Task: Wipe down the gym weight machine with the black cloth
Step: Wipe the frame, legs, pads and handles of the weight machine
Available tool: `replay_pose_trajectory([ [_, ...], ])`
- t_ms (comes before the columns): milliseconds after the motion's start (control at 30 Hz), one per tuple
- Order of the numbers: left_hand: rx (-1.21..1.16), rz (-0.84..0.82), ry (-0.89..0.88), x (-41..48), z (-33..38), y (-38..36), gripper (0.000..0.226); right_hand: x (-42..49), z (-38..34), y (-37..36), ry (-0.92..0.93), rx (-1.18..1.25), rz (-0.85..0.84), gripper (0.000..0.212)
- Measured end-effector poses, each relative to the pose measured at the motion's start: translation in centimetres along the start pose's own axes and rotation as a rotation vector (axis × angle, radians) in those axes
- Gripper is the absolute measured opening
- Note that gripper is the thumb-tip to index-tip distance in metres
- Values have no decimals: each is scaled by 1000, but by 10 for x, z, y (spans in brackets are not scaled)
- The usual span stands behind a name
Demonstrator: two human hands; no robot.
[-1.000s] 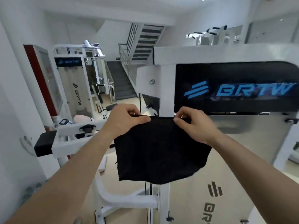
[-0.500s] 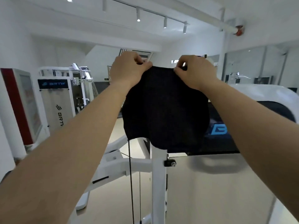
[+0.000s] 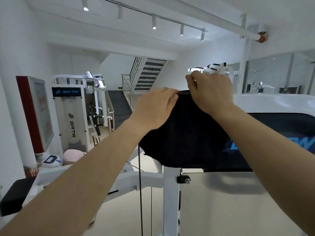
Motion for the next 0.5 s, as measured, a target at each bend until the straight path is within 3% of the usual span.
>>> replay_pose_trajectory([
  [200,-49,95,128,3,-30,4,52,-33,-43,-10,127,-15,-50,43],
  [367,225,65,147,23,-2,-3,41,-34,-21,-10,161,-22,-34,42],
  [500,367,41,125,45,32,-14,57,-43,27,-8,162,-36,-69,43],
])
Point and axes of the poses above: each hand's wrist, its own x-axis towards the middle knuckle, its own y-axis out of the back of the hand, z = x × y, the point moved 9 cm from there along x, towards the middle knuckle, and after that the axes turned 9 degrees about -z, right-handed, at the moved point
